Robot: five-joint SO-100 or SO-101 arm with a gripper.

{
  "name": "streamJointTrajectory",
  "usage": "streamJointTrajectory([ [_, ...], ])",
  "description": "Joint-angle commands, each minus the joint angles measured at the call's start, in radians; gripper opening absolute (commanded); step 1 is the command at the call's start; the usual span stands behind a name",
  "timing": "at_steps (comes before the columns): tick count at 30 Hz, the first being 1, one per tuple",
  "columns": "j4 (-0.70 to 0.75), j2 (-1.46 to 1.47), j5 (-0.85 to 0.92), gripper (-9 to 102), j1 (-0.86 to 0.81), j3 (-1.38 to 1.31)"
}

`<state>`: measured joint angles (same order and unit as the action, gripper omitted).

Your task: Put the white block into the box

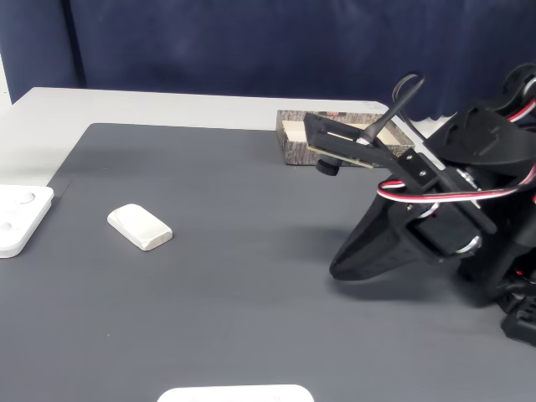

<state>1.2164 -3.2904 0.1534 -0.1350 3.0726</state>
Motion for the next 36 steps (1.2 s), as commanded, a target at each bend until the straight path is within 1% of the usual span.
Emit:
streamJointTrajectory([
  [1, 0.002, -0.031, 0.006, -1, 0.009, 0.02],
  [6, 0.003, -0.025, 0.011, -1, -0.025, 0.02],
  [14, 0.003, -0.031, 0.012, -1, -0.014, 0.02],
  [19, 0.006, 0.014, 0.031, -2, -0.005, 0.02],
  [23, -0.048, 0.04, 0.031, -2, -0.003, 0.0],
  [26, -0.063, 0.161, 0.002, -2, -0.006, -0.089],
  [36, -0.067, 0.652, -0.126, -2, -0.077, -0.531],
])
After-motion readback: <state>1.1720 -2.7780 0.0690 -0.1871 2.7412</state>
